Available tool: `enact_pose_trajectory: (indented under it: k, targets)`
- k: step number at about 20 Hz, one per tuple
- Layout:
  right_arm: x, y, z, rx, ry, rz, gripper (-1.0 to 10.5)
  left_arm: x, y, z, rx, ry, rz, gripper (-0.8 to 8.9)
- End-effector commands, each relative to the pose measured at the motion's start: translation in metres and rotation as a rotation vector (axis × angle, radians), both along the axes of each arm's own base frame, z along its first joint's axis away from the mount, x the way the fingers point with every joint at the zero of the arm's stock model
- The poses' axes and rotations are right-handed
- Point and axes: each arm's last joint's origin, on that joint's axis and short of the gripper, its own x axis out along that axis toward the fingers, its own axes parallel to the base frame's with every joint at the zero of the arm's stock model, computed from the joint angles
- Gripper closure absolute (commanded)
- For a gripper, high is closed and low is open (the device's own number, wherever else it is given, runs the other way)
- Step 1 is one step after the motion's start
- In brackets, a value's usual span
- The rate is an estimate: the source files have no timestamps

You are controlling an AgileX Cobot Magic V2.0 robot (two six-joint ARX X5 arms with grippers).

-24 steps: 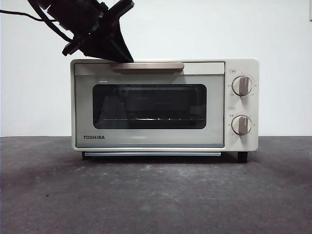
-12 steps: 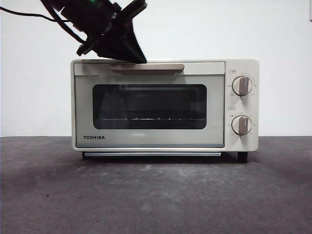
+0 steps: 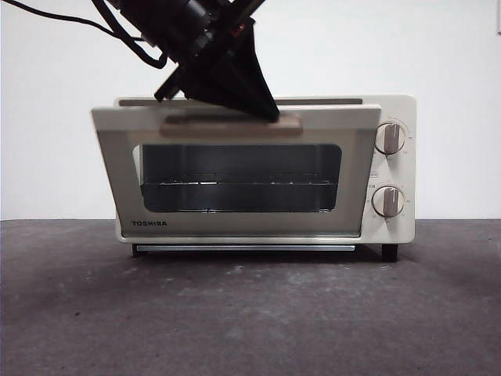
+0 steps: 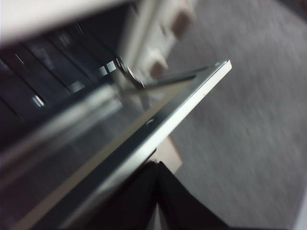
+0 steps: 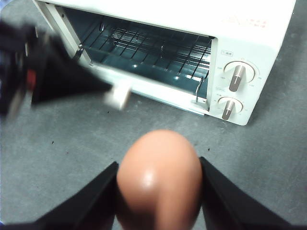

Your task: Eggoven

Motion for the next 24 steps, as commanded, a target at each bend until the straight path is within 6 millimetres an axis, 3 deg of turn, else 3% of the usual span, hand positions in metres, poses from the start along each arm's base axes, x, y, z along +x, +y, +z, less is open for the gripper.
enact_pose_trajectory:
  k: [1, 8, 14, 18, 24]
  targets:
    - [-0.001, 0.001, 0.006, 0.004, -0.026, 0.017, 9.4, -0.003, -0.007, -0.024, 0.105, 0.068, -0.001, 8.06]
    - [0.007, 0.007, 0.001, -0.025, -0.005, 0.004, 9.4, -0.028, -0.028, -0.024, 0.091, 0.147, -0.032, 8.06]
    - [0.022, 0.020, -0.005, -0.046, 0.013, 0.007, 9.4, -0.031, -0.021, -0.010, 0.049, 0.131, -0.012, 8.06]
    - [0.036, 0.031, -0.012, -0.061, 0.024, 0.005, 9.4, -0.033, 0.007, 0.024, -0.029, 0.057, 0.044, 8.06]
    - [0.066, 0.055, -0.028, -0.006, 0.027, 0.052, 9.4, -0.052, 0.082, 0.067, -0.073, -0.035, 0.192, 8.07]
